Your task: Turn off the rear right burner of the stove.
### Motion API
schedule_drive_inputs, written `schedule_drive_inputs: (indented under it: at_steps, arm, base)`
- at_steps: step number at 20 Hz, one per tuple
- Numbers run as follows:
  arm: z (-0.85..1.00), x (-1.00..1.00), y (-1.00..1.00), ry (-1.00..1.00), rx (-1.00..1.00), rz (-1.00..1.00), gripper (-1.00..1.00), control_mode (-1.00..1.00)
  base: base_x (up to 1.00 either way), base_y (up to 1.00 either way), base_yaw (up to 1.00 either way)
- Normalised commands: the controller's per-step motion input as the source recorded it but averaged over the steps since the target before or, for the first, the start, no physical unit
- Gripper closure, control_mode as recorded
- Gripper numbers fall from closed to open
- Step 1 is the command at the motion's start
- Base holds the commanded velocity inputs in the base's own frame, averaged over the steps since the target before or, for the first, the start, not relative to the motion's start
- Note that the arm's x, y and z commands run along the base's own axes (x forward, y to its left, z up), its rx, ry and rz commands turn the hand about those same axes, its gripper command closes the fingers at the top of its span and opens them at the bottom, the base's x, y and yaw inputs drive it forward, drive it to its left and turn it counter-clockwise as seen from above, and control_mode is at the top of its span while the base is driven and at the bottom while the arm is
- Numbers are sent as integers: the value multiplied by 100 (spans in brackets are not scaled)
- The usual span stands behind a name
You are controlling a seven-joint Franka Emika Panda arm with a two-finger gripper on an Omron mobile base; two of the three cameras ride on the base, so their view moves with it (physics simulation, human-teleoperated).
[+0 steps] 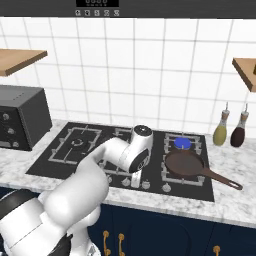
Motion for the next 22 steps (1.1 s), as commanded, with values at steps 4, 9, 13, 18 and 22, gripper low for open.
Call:
schedule_drive_inputs:
  at_steps: [4,9,13,18,22]
  arm:
    - [-3,0,-12,0,0,15,-100,-100]
    - [-8,0,-27,0,0,0,-100,-100]
    - [-32,0,-9,0,-1,0,-100,-100]
    - [-19,8,0,0,-2,0,-100,-100]
    - [-23,7,0,2,-10,1,-100,-100]
  base:
    - [0,0,0]
    - [0,0,0]
    - [0,0,0]
    - [0,0,0]
    - [0,0,0]
